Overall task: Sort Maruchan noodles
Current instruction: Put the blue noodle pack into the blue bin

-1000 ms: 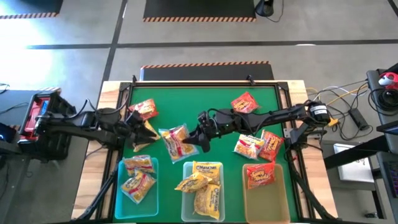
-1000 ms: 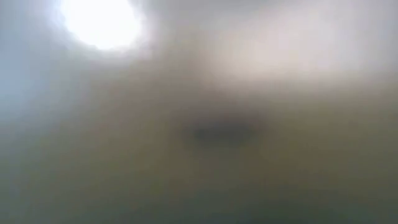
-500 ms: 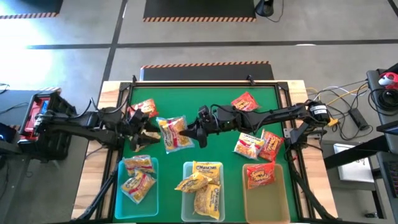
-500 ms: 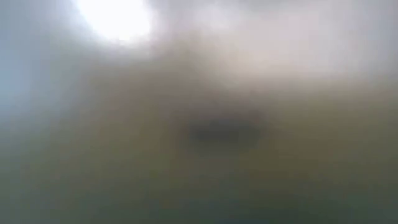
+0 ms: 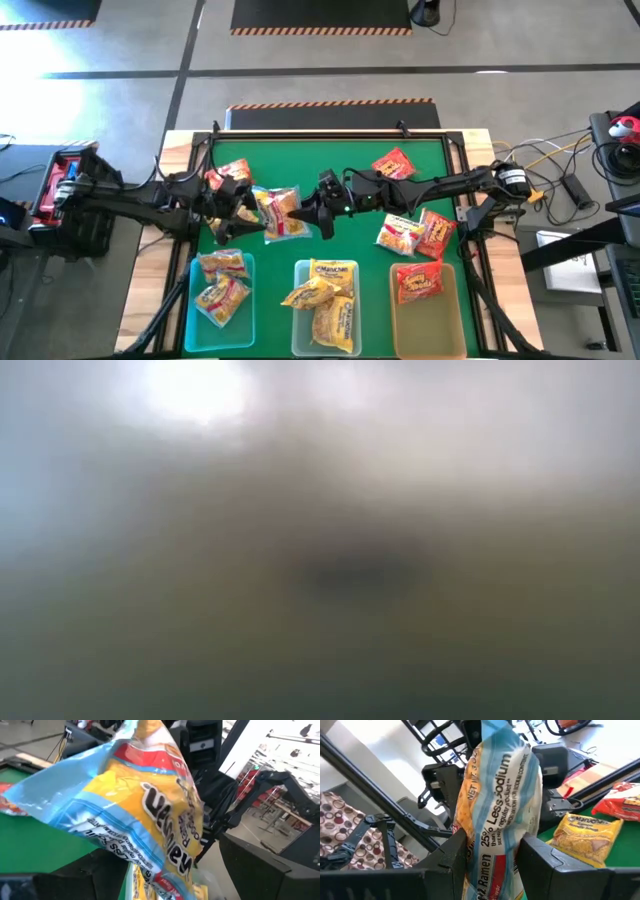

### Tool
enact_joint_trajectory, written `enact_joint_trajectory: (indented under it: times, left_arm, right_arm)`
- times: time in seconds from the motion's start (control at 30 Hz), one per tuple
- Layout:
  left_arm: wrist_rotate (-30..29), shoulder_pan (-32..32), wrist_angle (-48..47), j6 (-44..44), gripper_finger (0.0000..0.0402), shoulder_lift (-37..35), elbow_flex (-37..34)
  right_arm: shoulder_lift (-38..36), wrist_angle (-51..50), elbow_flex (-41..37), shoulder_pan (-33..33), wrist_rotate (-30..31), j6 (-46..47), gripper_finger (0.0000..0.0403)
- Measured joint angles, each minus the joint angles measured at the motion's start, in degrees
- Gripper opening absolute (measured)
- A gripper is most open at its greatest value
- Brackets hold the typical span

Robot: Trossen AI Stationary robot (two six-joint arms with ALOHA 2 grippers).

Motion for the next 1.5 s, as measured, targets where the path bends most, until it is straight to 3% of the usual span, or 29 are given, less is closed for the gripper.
enact_joint_trajectory:
  times: [0.27,0.5,0.63,0.97,1.33,1.5]
  left_arm:
    - [-1.2,0.0,2.3,-1.2,0.0287,1.8,0.0]
    - [-1.5,0.0,-8.5,-7.3,0.0283,-2.9,0.1]
    - [-1.6,0.0,-9.4,-8.0,0.0283,-5.6,0.1]
    - [-4.1,0.0,-1.2,-6.3,0.0283,-0.3,-1.2]
    - [3.4,0.0,13.4,-3.1,0.028,7.1,-1.5]
    - [4.0,0.0,15.1,-3.4,0.0246,8.3,-1.5]
  right_arm:
    - [0.0,1.4,0.0,1.4,-0.3,-2.9,0.013]
    - [-0.2,1.3,0.0,1.2,-0.3,-3.2,0.013]
    - [-0.2,1.3,0.0,0.9,0.0,-3.4,0.013]
    - [-0.1,1.8,0.0,1.0,0.0,-3.6,0.013]
    - [-0.1,1.8,0.0,1.1,-0.7,-3.6,0.013]
    - [-0.1,1.7,0.0,1.1,-1.5,-3.5,0.013]
